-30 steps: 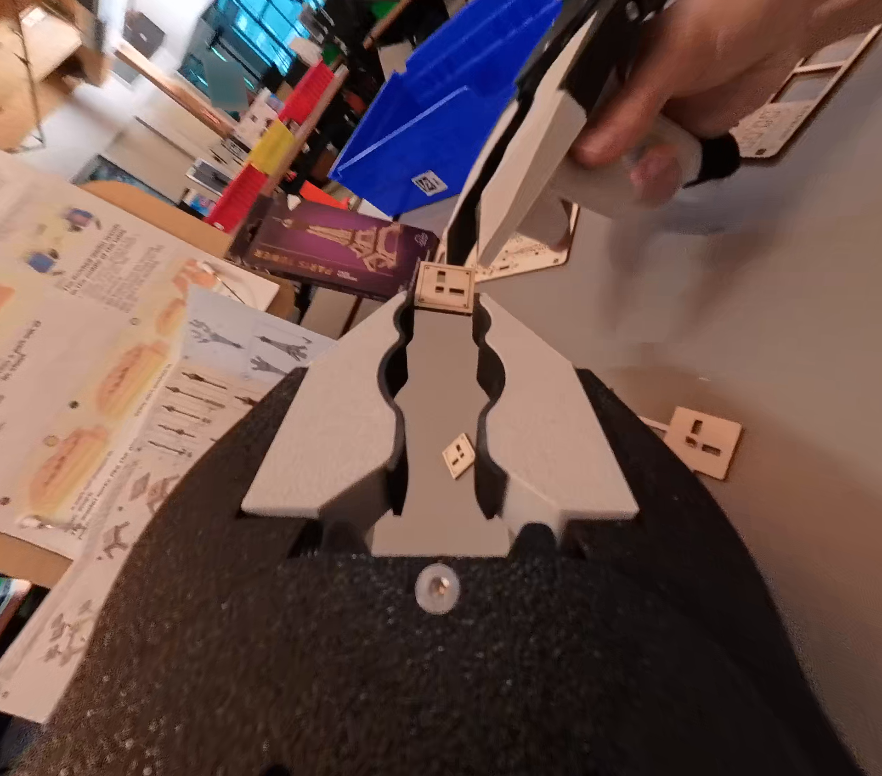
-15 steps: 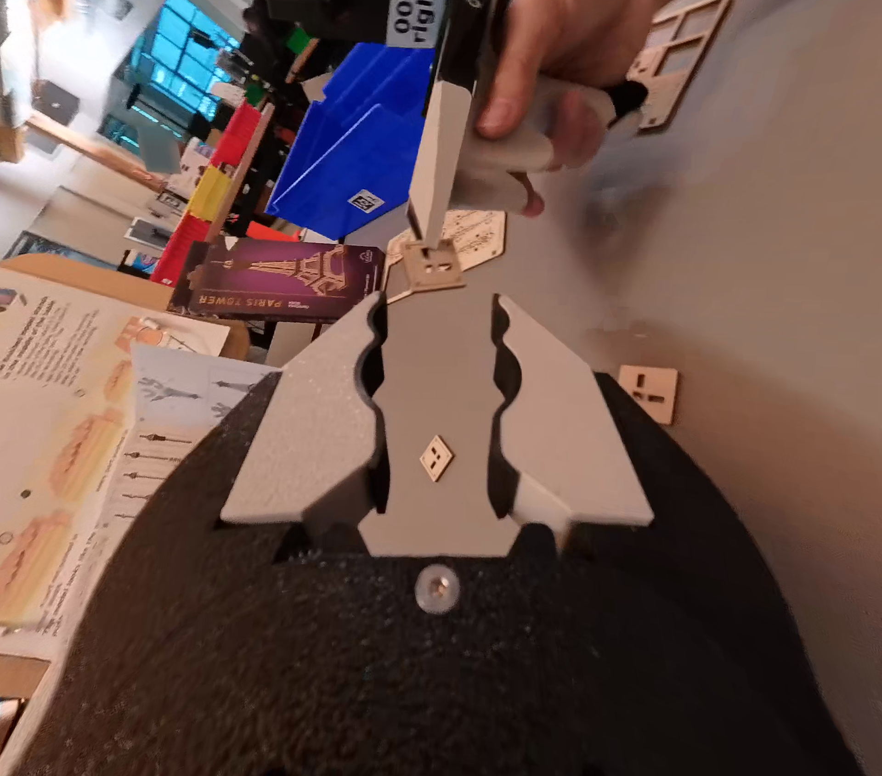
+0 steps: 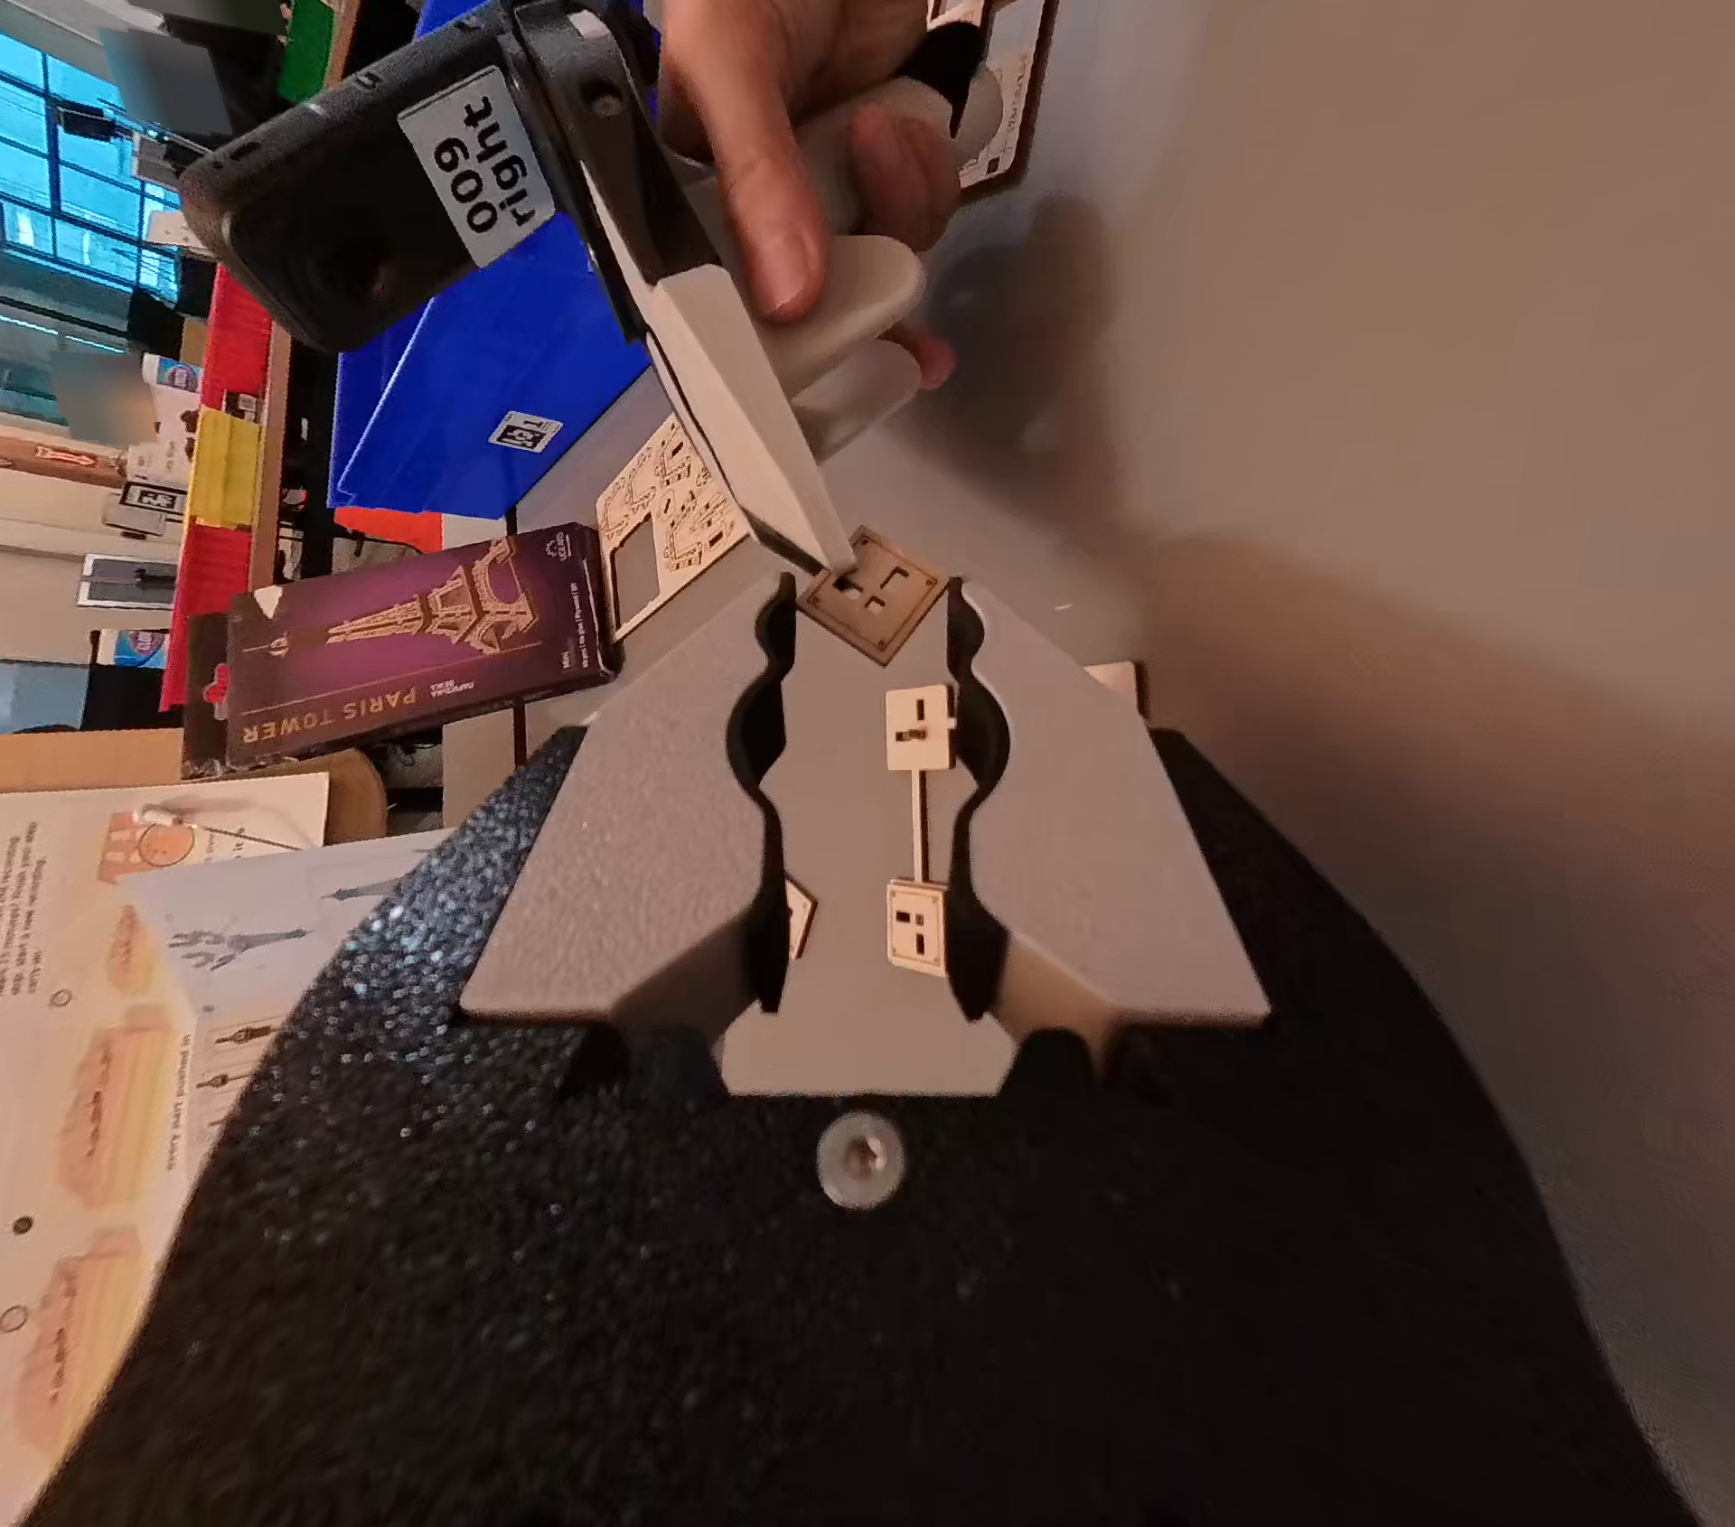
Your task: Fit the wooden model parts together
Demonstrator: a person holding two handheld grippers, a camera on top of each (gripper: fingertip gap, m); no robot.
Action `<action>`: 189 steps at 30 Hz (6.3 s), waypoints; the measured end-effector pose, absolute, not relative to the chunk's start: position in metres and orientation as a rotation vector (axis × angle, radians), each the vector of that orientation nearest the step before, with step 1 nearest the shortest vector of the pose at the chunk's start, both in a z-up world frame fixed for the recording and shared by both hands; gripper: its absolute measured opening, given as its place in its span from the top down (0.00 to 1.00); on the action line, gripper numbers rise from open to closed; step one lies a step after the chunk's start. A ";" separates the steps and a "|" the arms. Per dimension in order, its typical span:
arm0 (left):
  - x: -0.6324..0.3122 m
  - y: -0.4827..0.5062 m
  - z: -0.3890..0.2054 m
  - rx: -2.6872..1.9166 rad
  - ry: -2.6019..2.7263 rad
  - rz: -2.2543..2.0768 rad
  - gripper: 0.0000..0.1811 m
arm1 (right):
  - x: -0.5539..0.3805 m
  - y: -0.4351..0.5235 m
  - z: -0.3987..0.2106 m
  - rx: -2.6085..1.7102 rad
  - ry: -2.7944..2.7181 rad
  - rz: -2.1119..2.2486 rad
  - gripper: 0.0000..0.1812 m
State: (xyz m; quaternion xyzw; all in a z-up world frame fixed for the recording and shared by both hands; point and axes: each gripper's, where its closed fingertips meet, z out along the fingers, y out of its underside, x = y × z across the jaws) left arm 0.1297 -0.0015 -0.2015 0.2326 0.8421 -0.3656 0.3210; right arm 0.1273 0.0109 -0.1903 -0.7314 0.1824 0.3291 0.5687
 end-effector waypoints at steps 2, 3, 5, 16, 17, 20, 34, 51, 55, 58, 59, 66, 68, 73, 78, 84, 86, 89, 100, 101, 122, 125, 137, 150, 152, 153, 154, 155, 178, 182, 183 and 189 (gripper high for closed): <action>0.132 -0.002 -0.200 0.584 2.210 -0.977 0.84 | 0.128 0.010 -0.189 -1.704 0.427 0.772 1.00; 0.135 -0.002 -0.198 0.561 2.198 -0.980 0.84 | 0.132 0.010 -0.187 -1.681 0.440 0.760 1.00; 0.142 0.001 -0.196 0.515 2.190 -0.980 0.84 | 0.139 0.009 -0.183 -1.644 0.462 0.737 0.98; 0.169 0.005 -0.187 0.272 2.144 -1.017 0.84 | 0.162 0.018 -0.181 -1.590 0.517 0.551 0.99; 0.167 0.005 -0.190 0.285 2.163 -1.026 0.84 | 0.160 0.017 -0.184 -1.610 0.520 0.566 0.99; 0.156 0.005 -0.199 0.352 2.232 -1.046 0.81 | 0.156 0.012 -0.195 -1.668 0.546 0.632 1.00; 0.140 0.005 -0.213 0.491 2.323 -0.936 0.87 | 0.139 0.018 -0.212 -1.745 0.569 0.776 0.99; 0.148 0.003 -0.226 0.509 2.418 -0.826 0.89 | 0.143 0.016 -0.220 -1.736 0.633 0.815 0.99; 0.154 0.001 -0.223 0.469 2.455 -0.868 0.89 | 0.149 0.014 -0.217 -1.710 0.640 0.790 0.99; 0.161 0.003 -0.221 0.392 2.495 -0.945 0.89 | 0.157 0.011 -0.214 -1.690 0.651 0.743 0.98; 0.165 0.005 -0.221 0.368 2.511 -0.963 0.89 | 0.161 0.008 -0.216 -1.707 0.659 0.700 0.95; 0.173 0.012 -0.236 0.322 2.639 -1.087 0.89 | 0.196 -0.008 -0.222 -1.907 0.577 0.122 0.91; 0.174 0.010 -0.241 0.328 2.661 -1.089 0.89 | 0.194 -0.003 -0.223 -1.950 0.497 0.020 0.92; 0.177 0.009 -0.257 0.339 2.702 -1.033 0.89 | 0.184 0.010 -0.230 -2.062 0.267 -0.190 0.97; 0.177 0.010 -0.259 0.344 2.706 -1.042 0.89 | 0.174 0.020 -0.230 -2.066 0.110 -0.266 1.00; 0.175 0.011 -0.262 0.342 2.726 -1.083 0.89 | 0.173 0.017 -0.238 -2.149 0.010 -0.372 1.00; 0.175 0.011 -0.263 0.346 2.724 -1.085 0.89 | 0.173 0.017 -0.242 -2.174 -0.012 -0.397 0.99; 0.176 0.010 -0.264 0.341 2.726 -1.082 0.89 | 0.173 0.017 -0.246 -2.192 -0.039 -0.419 0.99; 0.186 0.011 -0.265 0.269 2.796 -1.114 0.89 | 0.183 0.021 -0.251 -2.214 -0.224 -0.712 1.00; 0.187 0.011 -0.265 0.256 2.799 -1.125 0.89 | 0.184 0.021 -0.251 -2.214 -0.240 -0.738 1.00; 0.189 0.011 -0.263 0.180 2.797 -1.279 0.89 | 0.194 0.023 -0.250 -2.218 -0.317 -0.897 1.00; 0.191 0.011 -0.263 0.166 2.796 -1.276 0.88 | 0.192 0.024 -0.257 -2.256 -0.360 -0.877 1.00; 0.193 0.022 -0.257 0.104 2.824 -1.231 1.00 | 0.193 0.028 -0.257 -2.308 -0.460 -0.953 1.00; 0.195 0.027 -0.256 0.015 2.798 -1.262 1.00 | 0.191 0.027 -0.258 -2.344 -0.470 -0.902 1.00; 0.195 0.028 -0.256 0.022 2.798 -1.248 1.00 | 0.191 0.028 -0.258 -2.353 -0.480 -0.887 1.00; 0.195 0.029 -0.256 0.039 2.796 -1.231 1.00 | 0.191 0.028 -0.258 -2.358 -0.489 -0.886 1.00; 0.194 0.029 -0.257 0.053 2.798 -1.213 1.00 | 0.192 0.028 -0.256 -2.358 -0.497 -0.895 1.00; 0.194 0.029 -0.257 0.063 2.796 -1.196 1.00 | 0.192 0.028 -0.256 -2.358 -0.507 -0.897 1.00; 0.197 0.031 -0.257 0.140 2.781 -1.037 1.00 | 0.192 0.031 -0.260 -2.378 -0.543 -0.869 1.00; 0.197 0.032 -0.257 0.139 2.786 -1.030 1.00 | 0.193 0.032 -0.260 -2.377 -0.554 -0.886 1.00; 0.197 0.033 -0.257 0.136 2.790 -1.028 1.00 | 0.193 0.032 -0.260 -2.374 -0.552 -0.884 1.00; 0.196 0.034 -0.258 0.084 2.832 -1.028 1.00 | 0.193 0.033 -0.261 -2.388 -0.562 -0.863 1.00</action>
